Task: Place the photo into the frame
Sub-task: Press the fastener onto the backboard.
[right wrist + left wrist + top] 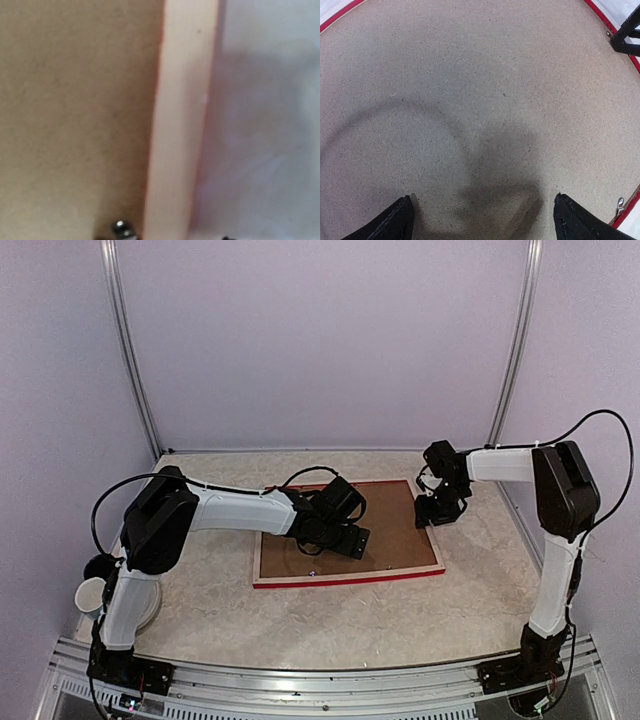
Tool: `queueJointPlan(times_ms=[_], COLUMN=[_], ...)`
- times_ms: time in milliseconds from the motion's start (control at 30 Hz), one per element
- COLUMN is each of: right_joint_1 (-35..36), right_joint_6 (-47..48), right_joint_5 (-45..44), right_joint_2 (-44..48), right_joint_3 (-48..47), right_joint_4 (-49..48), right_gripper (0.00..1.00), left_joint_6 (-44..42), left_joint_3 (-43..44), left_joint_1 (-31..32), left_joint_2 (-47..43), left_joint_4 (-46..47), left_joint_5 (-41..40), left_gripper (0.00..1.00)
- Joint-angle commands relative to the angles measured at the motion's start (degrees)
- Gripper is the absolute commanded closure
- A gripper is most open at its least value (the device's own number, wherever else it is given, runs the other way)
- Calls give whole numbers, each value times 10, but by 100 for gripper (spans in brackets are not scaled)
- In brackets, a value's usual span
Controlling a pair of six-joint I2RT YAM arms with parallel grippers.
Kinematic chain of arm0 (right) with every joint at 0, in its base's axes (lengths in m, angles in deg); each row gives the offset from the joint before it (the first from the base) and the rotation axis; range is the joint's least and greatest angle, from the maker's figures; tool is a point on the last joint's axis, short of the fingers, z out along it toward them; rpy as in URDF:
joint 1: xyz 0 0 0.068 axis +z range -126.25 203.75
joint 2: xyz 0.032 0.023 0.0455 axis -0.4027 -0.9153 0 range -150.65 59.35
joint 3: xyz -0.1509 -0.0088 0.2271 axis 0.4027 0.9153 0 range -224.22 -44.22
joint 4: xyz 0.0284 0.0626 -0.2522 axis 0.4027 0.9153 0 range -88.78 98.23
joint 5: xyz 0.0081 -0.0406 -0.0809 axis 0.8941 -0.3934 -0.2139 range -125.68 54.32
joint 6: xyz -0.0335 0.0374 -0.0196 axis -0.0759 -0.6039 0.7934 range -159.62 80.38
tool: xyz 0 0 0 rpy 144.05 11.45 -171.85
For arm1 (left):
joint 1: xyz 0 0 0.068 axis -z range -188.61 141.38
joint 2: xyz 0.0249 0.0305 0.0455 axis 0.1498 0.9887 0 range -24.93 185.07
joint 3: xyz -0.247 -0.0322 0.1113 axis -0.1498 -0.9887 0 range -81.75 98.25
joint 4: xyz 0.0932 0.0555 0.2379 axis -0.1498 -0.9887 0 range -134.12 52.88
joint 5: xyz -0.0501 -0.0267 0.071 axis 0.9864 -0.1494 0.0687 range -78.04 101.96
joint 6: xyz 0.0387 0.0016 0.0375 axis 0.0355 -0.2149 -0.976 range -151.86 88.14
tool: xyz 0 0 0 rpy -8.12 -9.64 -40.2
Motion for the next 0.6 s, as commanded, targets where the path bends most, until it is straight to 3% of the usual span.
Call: queueJointPlan(times_ms=[0, 233, 567], right_joint_1=[0, -2, -2], right_joint_6=[-3, -7, -5], right_joint_5=[-22, -30, -37], right_joint_2=[-23, -24, -12], right_joint_3=[-5, -6, -4], right_joint_4=[5, 4, 7], right_gripper=[53, 76, 79], left_joint_6=[8, 8, 8], left_joint_3=[-21, -28, -29], left_joint_1=[-3, -3, -6], left_joint_2=[-5, -9, -10], left_joint_4=[-37, -34, -34], left_joint_5=[14, 14, 13], left_gripper=[4, 4, 4])
